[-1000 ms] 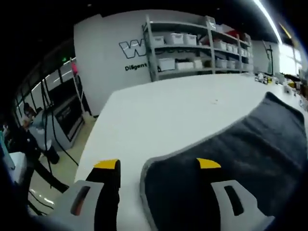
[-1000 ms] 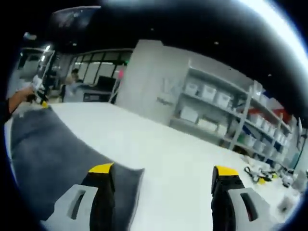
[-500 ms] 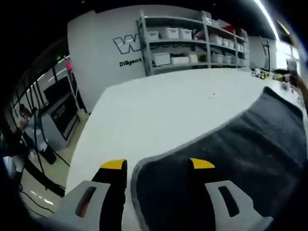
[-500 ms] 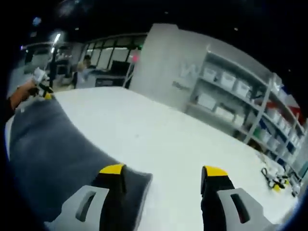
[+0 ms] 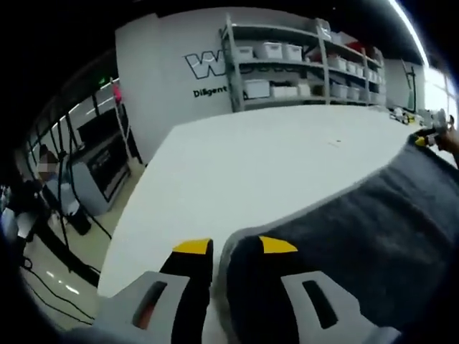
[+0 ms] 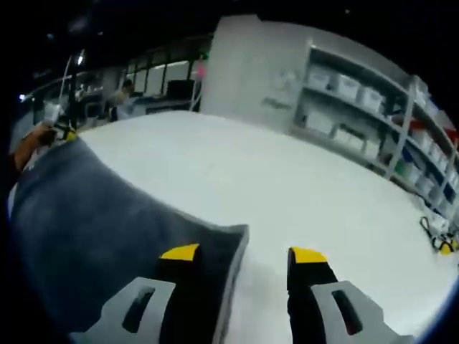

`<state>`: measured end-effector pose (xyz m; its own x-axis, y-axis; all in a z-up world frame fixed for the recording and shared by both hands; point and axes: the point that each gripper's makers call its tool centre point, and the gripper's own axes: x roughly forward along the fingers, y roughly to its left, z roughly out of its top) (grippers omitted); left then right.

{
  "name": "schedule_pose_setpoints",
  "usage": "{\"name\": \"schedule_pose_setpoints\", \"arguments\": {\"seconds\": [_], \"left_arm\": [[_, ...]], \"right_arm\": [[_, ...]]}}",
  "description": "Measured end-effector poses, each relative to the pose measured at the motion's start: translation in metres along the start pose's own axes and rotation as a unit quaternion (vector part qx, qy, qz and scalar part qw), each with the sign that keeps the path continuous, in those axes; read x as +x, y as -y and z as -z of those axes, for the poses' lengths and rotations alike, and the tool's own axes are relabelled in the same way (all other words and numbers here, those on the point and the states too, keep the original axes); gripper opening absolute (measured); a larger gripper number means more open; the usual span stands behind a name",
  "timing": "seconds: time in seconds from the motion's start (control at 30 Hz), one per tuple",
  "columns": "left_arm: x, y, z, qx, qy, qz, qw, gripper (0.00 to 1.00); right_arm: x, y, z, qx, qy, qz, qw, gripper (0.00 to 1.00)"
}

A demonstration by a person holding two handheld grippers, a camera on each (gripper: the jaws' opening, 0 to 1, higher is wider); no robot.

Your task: Open the folded towel by lifting each exposed corner and separating the folded layers until the towel lies flat within the target outline without major curled edges

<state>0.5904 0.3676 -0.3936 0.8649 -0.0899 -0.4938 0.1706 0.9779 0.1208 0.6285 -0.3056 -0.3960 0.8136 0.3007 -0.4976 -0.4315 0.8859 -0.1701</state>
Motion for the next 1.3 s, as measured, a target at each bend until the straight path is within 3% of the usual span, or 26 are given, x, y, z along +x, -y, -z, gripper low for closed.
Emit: {"name": "schedule_pose_setpoints", "arguments": {"seconds": [0.2,0.4,0.47,0.53,0.63,0.83,1.03,1.3], "left_arm": [[0.007,0.0,0.006,0.015,-0.011,-0.004,0.9998,0.04],[0.009,0.0,0.009,0.015,-0.018,-0.004,0.9997,0.04],[0.01,0.0,0.009,0.013,-0.018,0.0,0.9998,0.02],[0.012,0.0,0.007,0.008,-0.011,0.003,0.9999,0.02],[0.014,0.003,0.003,-0.002,0.0,0.014,0.9999,0.02],[0.025,0.012,-0.006,0.02,0.008,0.028,0.9994,0.01],[0.038,0.009,-0.01,0.007,0.017,0.039,0.9991,0.01],[0.056,0.01,-0.02,0.001,0.027,0.026,0.9993,0.01]], "right_arm": [[0.001,0.006,0.002,0.013,0.0,0.014,0.9998,0.15],[0.004,0.016,0.0,0.027,0.009,0.021,0.9994,0.11],[0.005,0.015,0.004,0.033,0.005,0.02,0.9993,0.0],[0.003,0.016,0.008,0.042,-0.007,0.019,0.9989,0.0],[-0.003,0.025,0.004,0.055,0.003,0.022,0.9982,0.0],[-0.009,0.04,0.01,0.058,0.003,0.027,0.9979,0.0],[0.001,0.045,0.022,0.037,-0.005,0.024,0.999,0.0],[0.015,0.054,0.022,0.025,0.021,0.026,0.9991,0.0]]}}
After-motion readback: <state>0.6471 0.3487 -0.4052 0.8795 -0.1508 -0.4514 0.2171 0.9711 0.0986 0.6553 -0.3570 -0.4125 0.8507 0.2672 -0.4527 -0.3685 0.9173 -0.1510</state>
